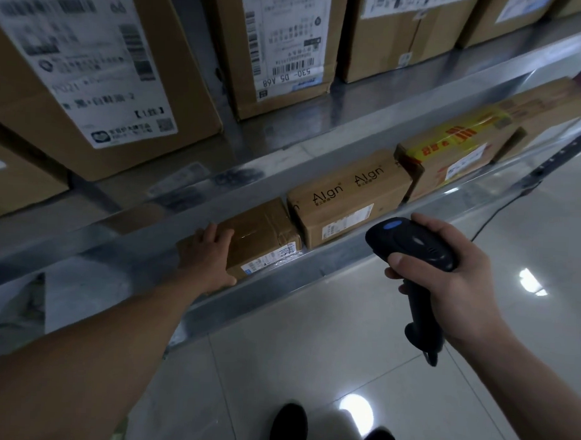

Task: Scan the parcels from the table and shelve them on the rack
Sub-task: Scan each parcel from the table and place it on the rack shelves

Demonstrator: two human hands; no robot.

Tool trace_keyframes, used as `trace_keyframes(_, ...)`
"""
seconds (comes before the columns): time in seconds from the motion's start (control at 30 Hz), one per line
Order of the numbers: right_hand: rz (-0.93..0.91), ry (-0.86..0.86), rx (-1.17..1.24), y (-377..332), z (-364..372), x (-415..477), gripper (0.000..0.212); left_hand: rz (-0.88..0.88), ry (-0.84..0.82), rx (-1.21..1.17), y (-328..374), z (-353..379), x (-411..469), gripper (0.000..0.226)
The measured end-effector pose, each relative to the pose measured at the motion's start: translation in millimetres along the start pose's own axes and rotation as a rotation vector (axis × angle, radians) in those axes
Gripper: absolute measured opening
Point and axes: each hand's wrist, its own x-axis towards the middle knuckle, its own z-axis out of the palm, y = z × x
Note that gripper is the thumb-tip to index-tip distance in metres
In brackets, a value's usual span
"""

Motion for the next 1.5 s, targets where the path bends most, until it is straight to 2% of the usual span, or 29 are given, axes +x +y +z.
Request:
trace_keyframes(0.2, -0.035, 0.022, -0.010, -27, -12, -15, 0.073, 0.069, 0.016, -0.265, 28, -25, -27, 0.097)
trace_keyframes(0.27, -0.042, 0.024, -0.015, -38, -17, -21, 0.075, 0.111, 0.029, -0.269, 39, -37, -36, 0.093)
trace_keyframes(0.43, -0.050, 0.062, -0.010, -67, -38, -38, 0.058, 0.221, 0.069, -0.283, 75, -85, -65, 0.078)
trace_keyframes(0.7, -0.101, 0.221, 0.038, -124, -92, -68, 0.062, 0.401, 0.141, -0.224, 160, -173, -111, 0.059)
trace_keyframes(0.9, -0.150, 0.404, 0.055, -177, -164, -91, 0.066, 0.533, 0.210, -0.174, 254, -246, -141, 0.055)
trace_keyframes(1.03, -0.213, 0.554, 0.062, -210, -229, -115, 0.058, 0.634, 0.290, -0.131, 325, -294, -170, 0.059)
trace_keyframes(1.27, -0.275, 0.796, 0.040, -257, -356, -161, 0.088, 0.793, 0.429, -0.064, 455, -367, -236, 0.059)
trace_keyframes(1.5, -0.272, 0.990, 0.039, -283, -469, -192, 0.092, 0.968, 0.480, -0.055, 586, -411, -278, 0.051)
